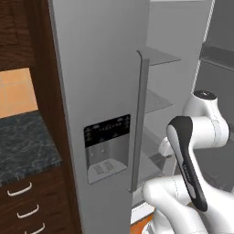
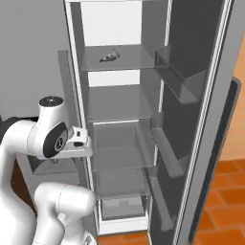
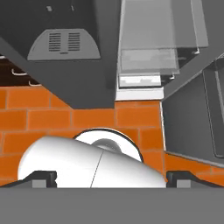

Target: Place one eggplant and one fish in each tupperware on the nearby counter, to pack two identical lunches.

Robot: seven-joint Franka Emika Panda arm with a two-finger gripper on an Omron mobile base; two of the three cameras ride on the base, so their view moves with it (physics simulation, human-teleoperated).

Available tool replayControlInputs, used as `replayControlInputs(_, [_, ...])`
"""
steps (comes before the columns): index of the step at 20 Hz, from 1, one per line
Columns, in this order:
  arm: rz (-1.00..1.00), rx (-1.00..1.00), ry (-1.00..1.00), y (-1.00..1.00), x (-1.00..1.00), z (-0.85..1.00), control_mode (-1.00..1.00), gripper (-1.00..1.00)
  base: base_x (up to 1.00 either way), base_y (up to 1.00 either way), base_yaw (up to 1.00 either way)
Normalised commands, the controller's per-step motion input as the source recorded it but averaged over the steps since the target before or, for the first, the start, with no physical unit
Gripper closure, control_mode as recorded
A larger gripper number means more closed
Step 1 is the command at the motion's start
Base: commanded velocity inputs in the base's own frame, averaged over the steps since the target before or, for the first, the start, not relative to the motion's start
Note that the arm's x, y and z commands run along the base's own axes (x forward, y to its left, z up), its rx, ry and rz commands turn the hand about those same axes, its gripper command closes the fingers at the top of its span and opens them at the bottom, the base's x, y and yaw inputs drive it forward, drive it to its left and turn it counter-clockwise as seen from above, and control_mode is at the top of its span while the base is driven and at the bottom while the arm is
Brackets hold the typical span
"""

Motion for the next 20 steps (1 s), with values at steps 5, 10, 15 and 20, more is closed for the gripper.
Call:
replayControlInputs(5, [0.0,0.0,0.0,0.0,0.0,0.0,1.0,-1.0,0.43,-0.32,0.43])
replayControlInputs(10, [0.0,0.0,0.0,0.0,0.0,0.0,1.0,-1.0,0.26,-0.68,0.18])
replayControlInputs(15, [0.0,0.0,0.0,0.0,0.0,0.0,1.0,-1.0,0.36,-0.23,0.01])
replayControlInputs(20, [0.0,0.0,0.0,0.0,0.0,0.0,1.0,-1.0,0.39,0.0,0.04])
